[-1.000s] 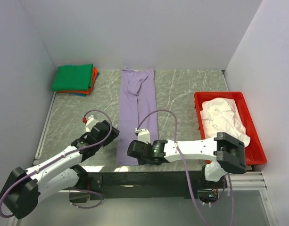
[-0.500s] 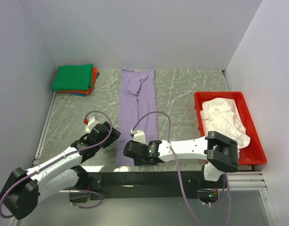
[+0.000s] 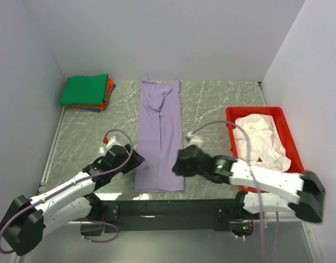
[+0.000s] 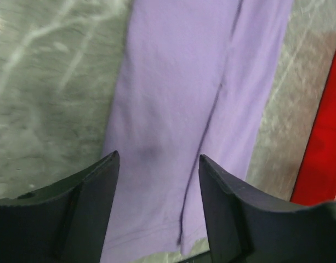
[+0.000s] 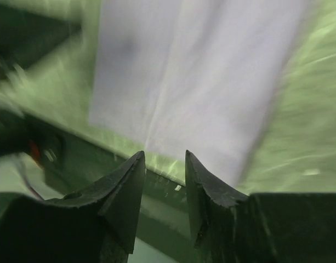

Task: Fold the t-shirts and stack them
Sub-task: Fold the tshirt

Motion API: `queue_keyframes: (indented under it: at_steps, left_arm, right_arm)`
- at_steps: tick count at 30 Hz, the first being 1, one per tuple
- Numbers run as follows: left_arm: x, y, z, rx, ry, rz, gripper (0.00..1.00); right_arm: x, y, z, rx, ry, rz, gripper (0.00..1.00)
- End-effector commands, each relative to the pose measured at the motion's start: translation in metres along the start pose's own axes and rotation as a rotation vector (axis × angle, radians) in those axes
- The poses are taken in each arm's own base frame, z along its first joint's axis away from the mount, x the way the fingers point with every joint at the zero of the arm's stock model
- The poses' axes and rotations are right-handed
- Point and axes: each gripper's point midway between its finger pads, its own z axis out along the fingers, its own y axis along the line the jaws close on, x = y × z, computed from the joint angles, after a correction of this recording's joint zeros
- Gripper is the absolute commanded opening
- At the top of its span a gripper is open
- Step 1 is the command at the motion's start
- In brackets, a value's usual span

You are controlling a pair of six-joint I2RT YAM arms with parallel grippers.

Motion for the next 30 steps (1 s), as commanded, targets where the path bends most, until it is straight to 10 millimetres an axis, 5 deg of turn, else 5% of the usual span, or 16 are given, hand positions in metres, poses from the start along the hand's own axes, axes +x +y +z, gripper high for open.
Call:
queue_keyframes:
  at_steps: [1,6,11,22,30]
  left_arm:
    - [0.003,-0.039,-0.009,0.135,0.034,0.095,0.63]
    - [0.026,-0.072,-0.007,0.204,0.108,0.213,0.54]
    - [0.058,-0.091,0.001,0.229,0.185,0.292,0.41]
    - [0.127,-0.083,0.008,0.187,0.327,0.394,0.17]
    - [0.154,-0.068,0.007,0.154,0.392,0.422,0.06]
  right_arm:
    - [-0.015,-0.038,-0.014,-0.012,-0.051,0.090,0.42]
    - [-0.016,-0.062,-0.021,-0.090,-0.047,0.196,0.38]
    - [-0.003,-0.051,-0.007,-0.184,0.040,0.225,0.34]
    - [0.015,-0.034,0.013,-0.297,0.153,0.271,0.32]
    - [0.047,-0.051,0.034,-0.263,0.247,0.294,0.32]
